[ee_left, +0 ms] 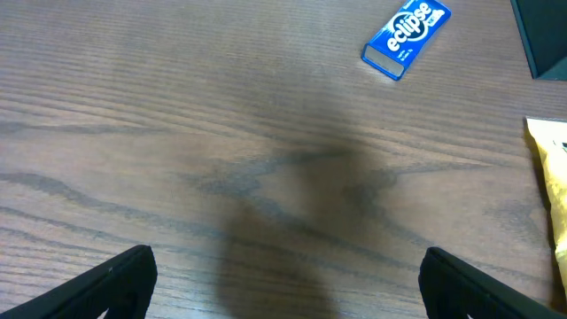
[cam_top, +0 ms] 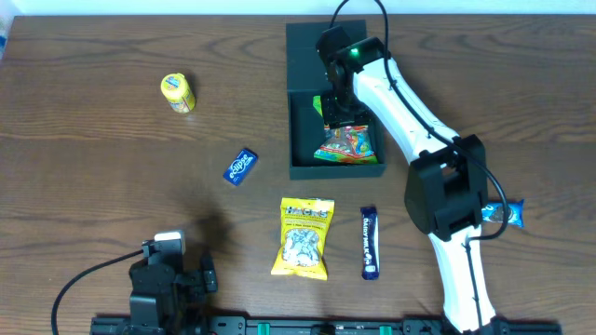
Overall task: Pack container
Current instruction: 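Carry the Haribo bag into the black box and release it, then move the right gripper back to the blue Oreo pack, then grasp the Oreo pack at one end with the right gripper, then lift the Oreo pack and carry it into the black box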
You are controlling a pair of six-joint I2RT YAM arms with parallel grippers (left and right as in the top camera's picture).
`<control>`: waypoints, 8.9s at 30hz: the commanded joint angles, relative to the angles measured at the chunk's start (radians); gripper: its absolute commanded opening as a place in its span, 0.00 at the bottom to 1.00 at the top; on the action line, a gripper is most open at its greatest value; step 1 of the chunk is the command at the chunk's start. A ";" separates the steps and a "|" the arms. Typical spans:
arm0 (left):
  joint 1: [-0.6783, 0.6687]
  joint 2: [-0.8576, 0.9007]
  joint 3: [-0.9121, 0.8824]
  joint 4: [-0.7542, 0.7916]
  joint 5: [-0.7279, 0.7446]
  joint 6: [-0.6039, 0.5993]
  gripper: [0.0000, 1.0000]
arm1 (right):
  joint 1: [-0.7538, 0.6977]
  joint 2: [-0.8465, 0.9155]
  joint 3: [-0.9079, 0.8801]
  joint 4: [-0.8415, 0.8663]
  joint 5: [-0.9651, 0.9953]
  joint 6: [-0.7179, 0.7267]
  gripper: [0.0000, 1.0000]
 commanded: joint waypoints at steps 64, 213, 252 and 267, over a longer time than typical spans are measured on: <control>0.007 -0.006 -0.028 -0.045 -0.002 -0.019 0.95 | -0.515 -0.824 -1.038 0.398 0.098 -1.399 0.99; 0.007 -0.006 -0.028 -0.045 -0.002 -0.019 0.95 | -0.659 -0.718 -1.259 0.506 0.091 -1.854 0.33; 0.007 -0.006 -0.028 -0.045 -0.002 -0.019 0.96 | -0.565 -1.035 -1.251 0.278 0.096 -1.649 0.01; 0.007 -0.006 -0.028 -0.045 -0.002 -0.019 0.96 | -0.189 -1.128 -1.081 0.179 0.011 -0.995 0.01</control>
